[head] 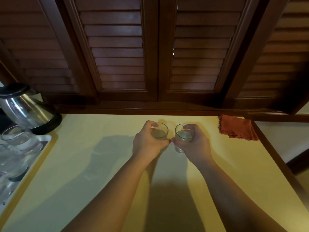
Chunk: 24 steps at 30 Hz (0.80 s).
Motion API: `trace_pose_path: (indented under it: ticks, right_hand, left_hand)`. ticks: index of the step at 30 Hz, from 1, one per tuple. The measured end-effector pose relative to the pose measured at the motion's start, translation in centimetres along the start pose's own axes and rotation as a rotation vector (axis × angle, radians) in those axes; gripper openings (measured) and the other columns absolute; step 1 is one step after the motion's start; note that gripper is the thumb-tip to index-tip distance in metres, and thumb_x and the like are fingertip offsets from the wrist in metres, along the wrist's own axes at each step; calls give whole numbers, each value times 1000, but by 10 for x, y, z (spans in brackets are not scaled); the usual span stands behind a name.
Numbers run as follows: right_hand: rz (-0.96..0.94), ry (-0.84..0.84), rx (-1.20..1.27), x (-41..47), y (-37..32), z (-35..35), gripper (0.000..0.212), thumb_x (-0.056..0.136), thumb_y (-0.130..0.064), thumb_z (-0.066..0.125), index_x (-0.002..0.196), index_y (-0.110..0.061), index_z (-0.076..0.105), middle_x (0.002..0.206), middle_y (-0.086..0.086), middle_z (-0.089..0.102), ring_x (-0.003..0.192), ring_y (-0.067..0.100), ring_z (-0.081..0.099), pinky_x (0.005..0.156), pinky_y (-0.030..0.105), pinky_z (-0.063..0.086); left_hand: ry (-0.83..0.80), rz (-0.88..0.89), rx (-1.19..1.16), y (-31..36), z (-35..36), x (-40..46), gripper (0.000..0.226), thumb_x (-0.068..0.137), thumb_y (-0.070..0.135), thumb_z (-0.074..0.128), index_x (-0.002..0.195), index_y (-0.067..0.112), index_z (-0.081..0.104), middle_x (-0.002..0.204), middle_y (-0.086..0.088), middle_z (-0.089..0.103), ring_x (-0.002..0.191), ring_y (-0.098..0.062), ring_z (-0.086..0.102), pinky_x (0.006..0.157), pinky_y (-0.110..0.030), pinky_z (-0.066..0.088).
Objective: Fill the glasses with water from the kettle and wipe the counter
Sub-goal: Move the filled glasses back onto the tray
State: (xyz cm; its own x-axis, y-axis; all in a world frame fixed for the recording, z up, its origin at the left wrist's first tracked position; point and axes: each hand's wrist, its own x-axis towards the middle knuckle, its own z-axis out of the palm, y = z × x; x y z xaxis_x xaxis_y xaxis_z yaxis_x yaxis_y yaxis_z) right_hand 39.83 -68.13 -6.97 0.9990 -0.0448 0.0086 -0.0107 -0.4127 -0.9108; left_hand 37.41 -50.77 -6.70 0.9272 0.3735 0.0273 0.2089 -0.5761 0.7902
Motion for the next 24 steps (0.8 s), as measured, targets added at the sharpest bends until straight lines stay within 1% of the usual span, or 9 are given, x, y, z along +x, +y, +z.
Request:
trace_pose_path:
  ticks: [4, 7, 9, 10, 12, 14, 16, 20, 24]
  right_hand:
    - [5, 10, -5, -1, 0, 1, 53, 79, -25, 97, 120, -22, 63, 90, -13, 66, 60, -22, 57, 50, 5, 43]
    - [-8, 16, -9, -6, -1, 3, 52, 78, -25, 97, 119, -22, 64, 90, -13, 66, 65, -21, 58, 51, 6, 45]
    - [-29, 16, -21, -11, -3, 5, 52, 78, -27, 97, 118, -23, 64, 92, -15, 67, 68, -21, 59, 53, 6, 45]
    - [-41, 16, -23, -14, -5, 5, 51, 77, -28, 97, 117, -25, 64, 92, -14, 67, 69, -18, 61, 54, 7, 45]
    - [-69, 21, -31, -18, -10, 7, 51, 76, -33, 98, 115, -30, 64, 93, -11, 69, 70, -4, 66, 54, 11, 45]
    - [-98, 20, -45, -23, -18, 8, 52, 74, -38, 98, 113, -36, 64, 92, -11, 69, 72, 5, 64, 53, 13, 44]
    - [-127, 15, -31, -28, -28, 11, 51, 73, -39, 98, 111, -37, 64, 89, -13, 67, 73, 5, 62, 52, 13, 44]
    - [-186, -15, -2, -44, -50, 22, 52, 71, -40, 99, 109, -38, 64, 91, -19, 66, 77, 3, 62, 58, 18, 46]
    - [-242, -109, 41, -66, -70, 43, 54, 70, -38, 100, 109, -38, 64, 99, -23, 67, 84, -7, 63, 57, 9, 46]
  left_hand:
    - [-12, -7, 11, -1, -6, -2, 65, 63, 56, 93, 113, 42, 55, 106, 20, 67, 97, -11, 64, 71, -23, 51]
    - [-7, -13, 4, -2, -15, -6, 65, 63, 56, 94, 114, 42, 55, 107, 20, 65, 99, -11, 64, 69, -17, 46]
    - [9, -12, -1, -3, -24, -10, 66, 63, 56, 94, 114, 43, 55, 106, 20, 63, 98, -11, 63, 69, -18, 45]
    - [18, -6, -5, -3, -29, -13, 66, 62, 56, 94, 114, 44, 55, 104, 21, 62, 97, -9, 63, 70, -19, 46]
    - [35, 2, -16, -3, -42, -19, 66, 61, 56, 95, 113, 45, 55, 102, 24, 61, 93, -1, 62, 73, -23, 51]
    - [50, 4, -22, -1, -59, -26, 67, 60, 57, 95, 113, 46, 55, 105, 23, 64, 92, 2, 62, 78, -28, 58]
    - [59, 3, -13, 0, -78, -35, 68, 60, 58, 96, 114, 47, 55, 111, 22, 65, 94, 2, 63, 79, -31, 62]
    - [104, -10, -38, -4, -119, -56, 68, 60, 57, 97, 114, 46, 58, 111, 23, 67, 94, -2, 66, 73, -26, 58]
    - [180, -38, -48, -16, -162, -82, 67, 56, 58, 98, 110, 47, 59, 105, 23, 68, 93, -1, 66, 76, -28, 56]
